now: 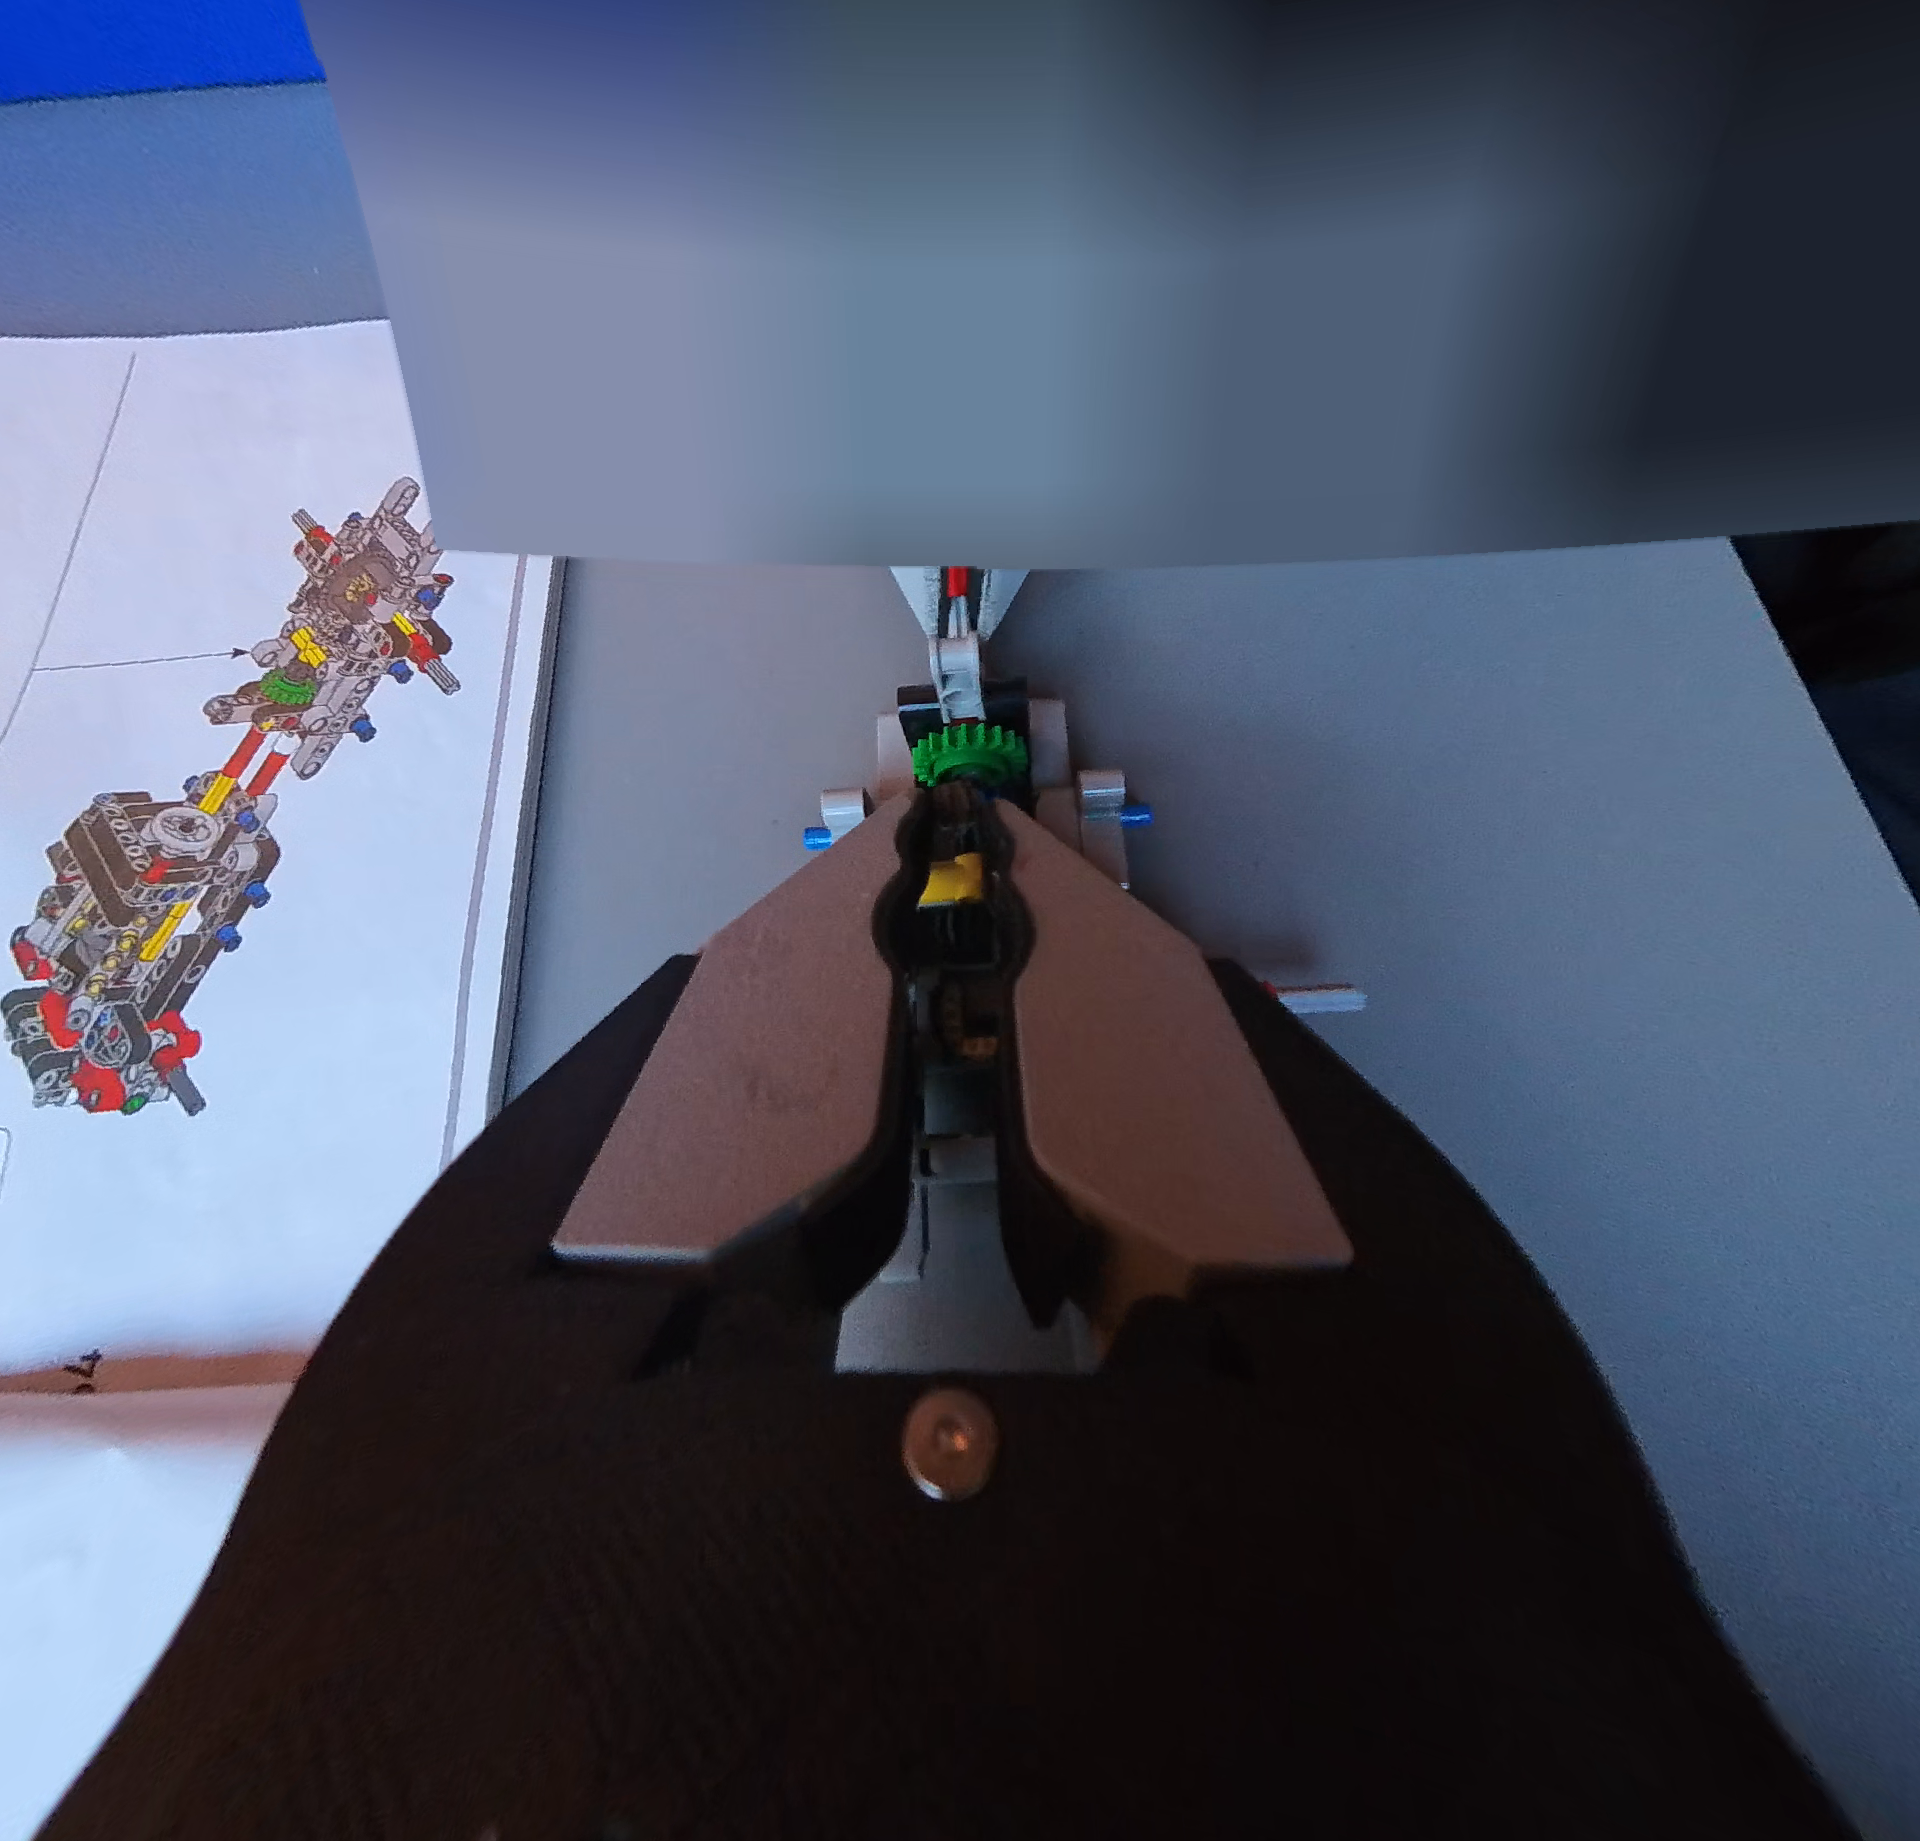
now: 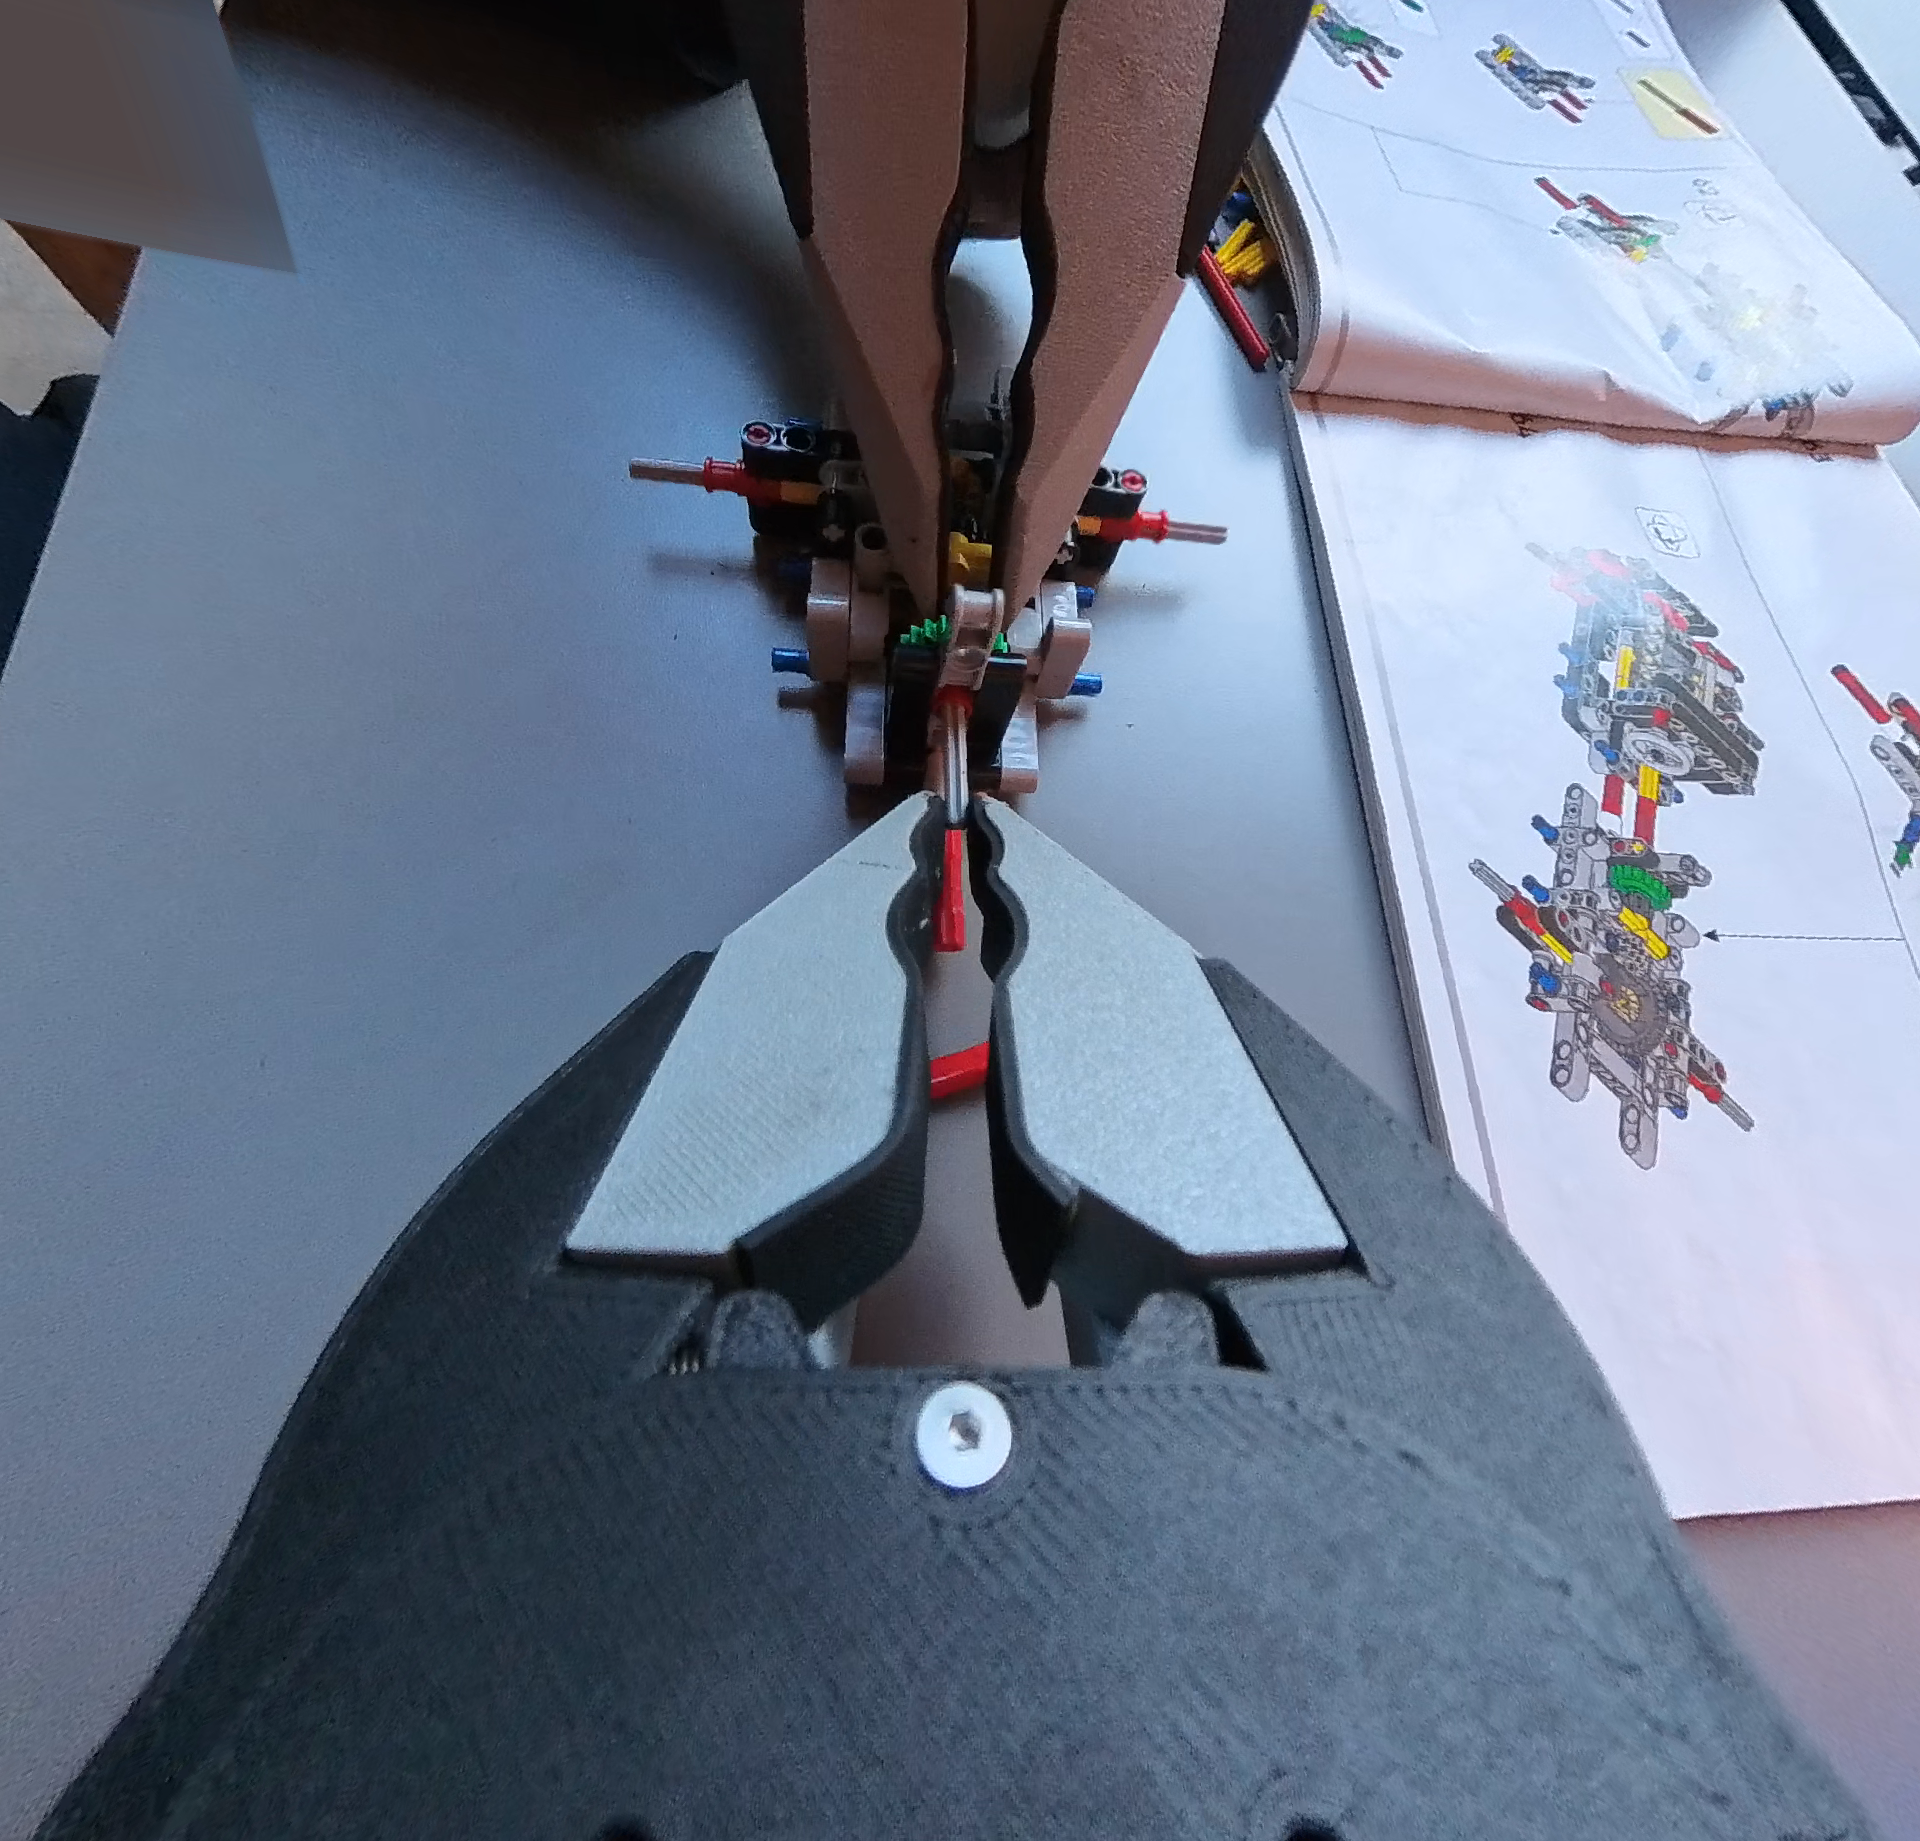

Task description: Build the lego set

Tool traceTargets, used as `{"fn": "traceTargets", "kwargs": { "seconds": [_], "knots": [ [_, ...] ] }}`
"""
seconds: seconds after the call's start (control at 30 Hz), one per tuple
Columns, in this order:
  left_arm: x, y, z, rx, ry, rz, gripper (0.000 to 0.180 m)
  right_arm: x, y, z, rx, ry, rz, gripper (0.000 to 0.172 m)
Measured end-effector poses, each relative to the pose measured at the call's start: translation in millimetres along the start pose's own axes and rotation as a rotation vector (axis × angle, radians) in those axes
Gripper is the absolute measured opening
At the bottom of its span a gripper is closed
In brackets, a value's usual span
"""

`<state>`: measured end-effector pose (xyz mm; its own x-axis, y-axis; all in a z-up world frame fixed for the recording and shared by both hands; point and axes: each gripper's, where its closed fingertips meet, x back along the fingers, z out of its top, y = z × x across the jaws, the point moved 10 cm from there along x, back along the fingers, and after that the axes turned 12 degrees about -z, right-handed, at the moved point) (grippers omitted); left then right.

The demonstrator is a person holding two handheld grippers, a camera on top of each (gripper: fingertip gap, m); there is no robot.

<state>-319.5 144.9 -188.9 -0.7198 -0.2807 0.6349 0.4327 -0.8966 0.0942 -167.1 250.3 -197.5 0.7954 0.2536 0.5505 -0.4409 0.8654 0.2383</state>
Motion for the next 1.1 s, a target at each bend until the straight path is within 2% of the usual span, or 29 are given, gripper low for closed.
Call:
{"fn": "traceTargets", "kwargs": {
  "seconds": [0.17,0.47,1.1],
  "knots": [
    [2.6,-2.2,-2.1,0.062,0.027,-0.057,0.005,-0.5,-0.4,0.1,0.006,-0.003,-0.007,0.001],
    [1.8,-1.4,2.9,0.135,-0.04,-0.059,0.004,-1.8,-1.7,1.9,0.011,0.004,-0.007,0.0],
    [5.6,0.0,-1.4,0.118,-0.03,-0.094,0.005,-6.8,-6.5,6.7,0.03,0.01,-0.01,0.0]
  ]
}}
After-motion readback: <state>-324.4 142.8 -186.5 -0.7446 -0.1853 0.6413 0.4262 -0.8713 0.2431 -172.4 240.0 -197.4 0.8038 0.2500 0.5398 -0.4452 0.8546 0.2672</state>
